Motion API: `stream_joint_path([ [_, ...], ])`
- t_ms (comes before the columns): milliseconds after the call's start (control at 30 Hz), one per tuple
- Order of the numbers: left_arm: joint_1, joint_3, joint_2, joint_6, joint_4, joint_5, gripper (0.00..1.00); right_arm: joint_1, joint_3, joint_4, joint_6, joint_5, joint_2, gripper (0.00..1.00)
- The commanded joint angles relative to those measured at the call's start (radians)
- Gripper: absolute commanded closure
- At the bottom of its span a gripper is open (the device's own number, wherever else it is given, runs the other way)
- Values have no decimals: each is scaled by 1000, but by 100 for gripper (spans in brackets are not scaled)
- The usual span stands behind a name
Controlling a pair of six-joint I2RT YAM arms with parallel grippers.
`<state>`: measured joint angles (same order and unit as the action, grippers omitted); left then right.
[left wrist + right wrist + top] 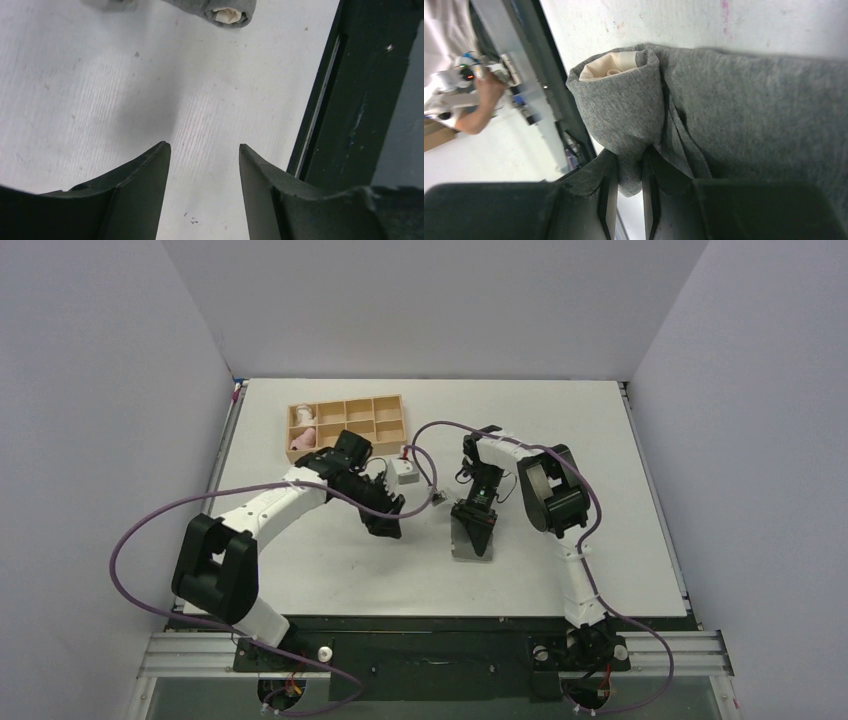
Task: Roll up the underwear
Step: Roll the underwear to the center of the board.
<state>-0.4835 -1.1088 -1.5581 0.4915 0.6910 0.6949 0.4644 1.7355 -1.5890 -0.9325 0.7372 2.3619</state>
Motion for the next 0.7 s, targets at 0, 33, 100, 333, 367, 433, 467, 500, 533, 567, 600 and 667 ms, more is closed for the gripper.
stream_joint_path([
  [0,-169,-6,34,13,-165,-221,48,4,49,19,-38,3,62,100],
  [33,-197,-15,23,14,-182,-240,47,3,57,20,-33,4,70,100],
  [100,-268,-30,-3,21,-213,-276,45,3,70,19,-14,0,83,100],
  [333,-420,-64,-120,60,-299,-338,43,15,102,19,31,-14,112,100],
  [367,-425,-70,-139,60,-315,-336,42,19,106,20,34,-18,118,100],
  [433,-442,-72,-164,62,-346,-336,41,24,111,20,41,-23,124,100],
  [467,-454,-72,-171,63,-356,-341,40,26,112,19,46,-24,125,100],
  [500,-458,-71,-183,64,-379,-345,40,26,113,18,47,-26,128,100],
  [533,-468,-67,-188,66,-388,-351,39,26,114,19,49,-26,128,100],
  [567,-476,-64,-196,67,-411,-357,39,26,114,18,49,-27,128,100],
  [600,-479,-59,-202,71,-430,-371,38,26,113,19,49,-27,128,100],
  [667,-487,-56,-210,75,-450,-386,37,26,113,20,49,-27,128,100],
])
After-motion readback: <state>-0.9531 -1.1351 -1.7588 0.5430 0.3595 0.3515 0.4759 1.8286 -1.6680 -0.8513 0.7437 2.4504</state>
